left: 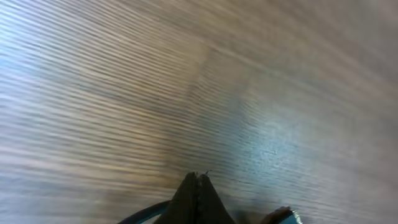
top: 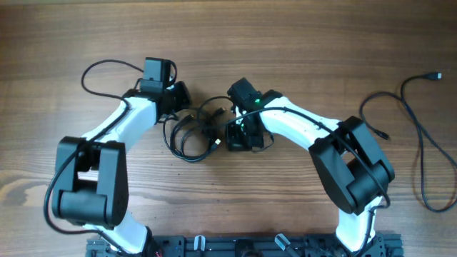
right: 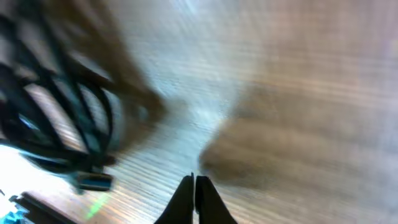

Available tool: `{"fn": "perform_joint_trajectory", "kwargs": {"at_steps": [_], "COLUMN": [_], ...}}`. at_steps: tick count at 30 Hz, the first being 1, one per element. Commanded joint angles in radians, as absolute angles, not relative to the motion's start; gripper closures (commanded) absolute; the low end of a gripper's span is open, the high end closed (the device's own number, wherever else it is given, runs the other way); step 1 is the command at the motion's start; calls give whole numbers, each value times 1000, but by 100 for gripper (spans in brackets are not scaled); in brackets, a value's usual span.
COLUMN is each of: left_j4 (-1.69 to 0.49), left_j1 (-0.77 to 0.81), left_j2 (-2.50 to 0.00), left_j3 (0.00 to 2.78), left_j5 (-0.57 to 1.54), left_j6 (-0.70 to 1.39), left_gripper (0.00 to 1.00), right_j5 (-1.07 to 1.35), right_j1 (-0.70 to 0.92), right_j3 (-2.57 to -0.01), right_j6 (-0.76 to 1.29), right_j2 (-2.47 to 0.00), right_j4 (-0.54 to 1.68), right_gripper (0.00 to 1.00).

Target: Untangle cables

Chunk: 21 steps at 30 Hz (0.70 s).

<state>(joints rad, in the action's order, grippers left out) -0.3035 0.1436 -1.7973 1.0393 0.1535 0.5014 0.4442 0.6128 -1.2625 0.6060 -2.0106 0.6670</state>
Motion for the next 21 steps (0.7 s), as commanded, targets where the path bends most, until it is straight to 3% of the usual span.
{"fn": "perform_joint_trajectory", "kwargs": {"at_steps": [1,5,9,15,21], "left_j4": [-321,-342,-349,-349,-349], "left_j1": [83,38,21,22,22], "left_j2": [-1730,-1731,-1731,-1731,-1731], "left_j3": [1048,1048,1048,1048,1048], "left_j5": [144,144,143,144,144], "left_j6": [540,541,585,585,585], "left_gripper": [96,96,86,85,84], "right_j5": [433,310,309,27,-162], "right_j1": [598,628,702,830,810], "right_j3": [-1305,-1299,-1298,-1298,-1298], "right_j6": [477,371,282,235,244], "right_j2": [-1959,-1960,-1960,-2002,-2024], "right_j4": [517,319,236,256,374], "right_gripper": [81,74,73,66,61]}}
